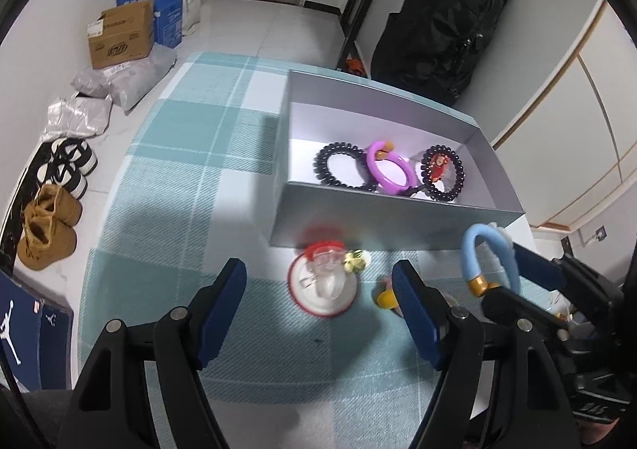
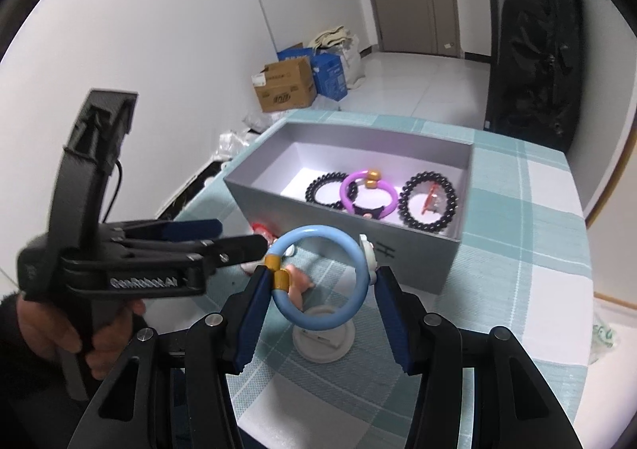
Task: Organize jewelry
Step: 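Grasp the red-capped clear pacifier charm with the left gripper while the right gripper holds the ring, then carry the ring and pacifier charm into the grey box and open both grippers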
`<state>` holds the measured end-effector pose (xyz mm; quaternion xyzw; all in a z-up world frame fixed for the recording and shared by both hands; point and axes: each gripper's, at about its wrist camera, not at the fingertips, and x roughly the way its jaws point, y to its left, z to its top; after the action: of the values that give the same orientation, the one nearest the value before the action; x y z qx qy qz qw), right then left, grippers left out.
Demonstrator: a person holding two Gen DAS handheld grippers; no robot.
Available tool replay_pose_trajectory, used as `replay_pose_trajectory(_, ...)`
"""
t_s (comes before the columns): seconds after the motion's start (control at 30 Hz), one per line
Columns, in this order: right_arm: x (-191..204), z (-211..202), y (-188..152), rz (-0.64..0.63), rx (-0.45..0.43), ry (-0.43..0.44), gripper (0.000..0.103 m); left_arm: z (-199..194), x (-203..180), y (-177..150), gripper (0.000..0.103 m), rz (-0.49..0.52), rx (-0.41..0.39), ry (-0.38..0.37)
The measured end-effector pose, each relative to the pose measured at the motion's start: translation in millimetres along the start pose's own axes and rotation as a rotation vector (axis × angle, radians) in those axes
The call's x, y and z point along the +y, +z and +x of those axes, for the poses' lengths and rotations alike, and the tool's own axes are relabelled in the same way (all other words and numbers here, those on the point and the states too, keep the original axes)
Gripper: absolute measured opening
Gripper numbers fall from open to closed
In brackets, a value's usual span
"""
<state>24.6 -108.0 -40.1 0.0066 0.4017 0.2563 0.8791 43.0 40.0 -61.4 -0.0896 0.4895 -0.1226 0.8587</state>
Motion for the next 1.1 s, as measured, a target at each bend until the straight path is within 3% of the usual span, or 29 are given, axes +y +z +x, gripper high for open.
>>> replay_pose_trajectory(0.07, -5, -5, 0, 0.015, -0.010, 0.002, 0.052, 1, -2, 0, 0.062, 0.013, -0.003, 0.008)
replay_pose_trajectory(0.13, -7, -6, 1, 0.026, -0.015, 0.004, 0.052, 4, -2, 0, 0.041, 0.020, 0.011, 0.010)
replay_pose_trajectory(0.33, -13, -13, 5, 0.053, -0.038, 0.018, 0.052, 6, -1, 0, 0.012, 0.015, 0.022, -0.014)
replay_pose_trajectory(0.6, -13, -15, 9, 0.064, -0.060, 0.040, 0.052, 0, -7, 1, 0.012, 0.046, -0.001, -0.019)
replay_pose_trajectory(1.1, -18, -22, 19, 0.106, -0.111, 0.097, 0.052, -36, -9, 14, 0.012, 0.015, -0.114, -0.152)
